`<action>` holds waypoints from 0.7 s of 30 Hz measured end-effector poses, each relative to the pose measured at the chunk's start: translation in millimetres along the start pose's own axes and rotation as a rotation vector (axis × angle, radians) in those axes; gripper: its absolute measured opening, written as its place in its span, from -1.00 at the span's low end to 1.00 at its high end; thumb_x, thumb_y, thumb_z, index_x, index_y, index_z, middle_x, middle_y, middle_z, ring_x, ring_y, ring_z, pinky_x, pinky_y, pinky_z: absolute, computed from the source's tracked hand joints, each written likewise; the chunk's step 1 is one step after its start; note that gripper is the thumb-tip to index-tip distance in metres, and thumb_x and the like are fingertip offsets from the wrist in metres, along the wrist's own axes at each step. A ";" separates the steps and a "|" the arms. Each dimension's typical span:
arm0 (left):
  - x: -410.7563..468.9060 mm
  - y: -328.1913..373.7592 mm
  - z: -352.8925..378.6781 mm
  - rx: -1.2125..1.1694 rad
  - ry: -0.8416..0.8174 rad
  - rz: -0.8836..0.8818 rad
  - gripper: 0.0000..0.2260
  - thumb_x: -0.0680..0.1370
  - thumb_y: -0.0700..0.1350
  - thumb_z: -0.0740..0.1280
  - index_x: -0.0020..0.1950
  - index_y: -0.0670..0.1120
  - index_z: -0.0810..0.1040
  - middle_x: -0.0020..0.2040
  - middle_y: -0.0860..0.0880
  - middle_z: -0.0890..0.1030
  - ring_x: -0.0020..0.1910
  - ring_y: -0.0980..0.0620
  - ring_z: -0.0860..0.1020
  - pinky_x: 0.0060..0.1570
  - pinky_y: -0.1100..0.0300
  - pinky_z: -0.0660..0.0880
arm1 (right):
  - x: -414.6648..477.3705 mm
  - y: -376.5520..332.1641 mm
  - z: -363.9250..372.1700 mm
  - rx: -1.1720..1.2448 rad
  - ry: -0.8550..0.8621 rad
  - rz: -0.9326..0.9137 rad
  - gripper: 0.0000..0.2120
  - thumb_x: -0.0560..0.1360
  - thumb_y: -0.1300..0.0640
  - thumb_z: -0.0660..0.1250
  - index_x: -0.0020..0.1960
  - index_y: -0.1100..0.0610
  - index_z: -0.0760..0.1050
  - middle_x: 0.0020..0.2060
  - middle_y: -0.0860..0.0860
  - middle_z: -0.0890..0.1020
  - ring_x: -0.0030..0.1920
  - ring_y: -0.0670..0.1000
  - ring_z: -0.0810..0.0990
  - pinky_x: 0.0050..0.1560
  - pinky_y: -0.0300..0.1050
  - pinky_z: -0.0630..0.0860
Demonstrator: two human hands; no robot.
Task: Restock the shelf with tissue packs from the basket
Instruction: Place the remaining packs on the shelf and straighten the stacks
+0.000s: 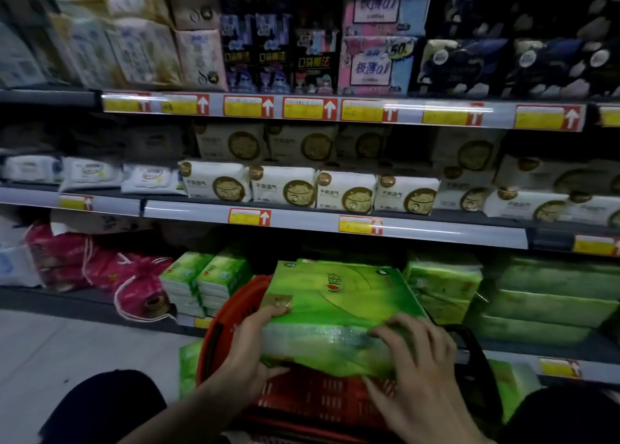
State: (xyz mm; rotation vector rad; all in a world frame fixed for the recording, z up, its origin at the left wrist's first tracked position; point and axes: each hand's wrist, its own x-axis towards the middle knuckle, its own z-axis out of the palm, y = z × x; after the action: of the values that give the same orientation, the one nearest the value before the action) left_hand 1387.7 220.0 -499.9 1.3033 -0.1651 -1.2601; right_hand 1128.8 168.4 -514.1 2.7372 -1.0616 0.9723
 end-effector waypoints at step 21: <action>114.6 16.9 44.6 -0.081 -0.083 0.114 -0.37 0.29 -0.19 0.54 0.35 -0.34 0.57 0.26 -0.40 0.61 0.12 -0.36 0.62 0.31 -0.31 0.46 | 93.2 23.7 78.2 1.374 0.031 1.450 -0.64 0.50 -0.12 0.54 0.13 0.11 0.65 -0.19 0.18 0.73 -0.24 0.11 0.67 -0.28 -0.04 0.49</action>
State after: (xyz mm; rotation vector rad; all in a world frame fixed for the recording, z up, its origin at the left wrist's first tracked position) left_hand 1411.2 102.4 -532.0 1.1574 -0.2413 -1.2117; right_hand 1209.1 74.9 -527.4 1.7871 -3.4743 2.5271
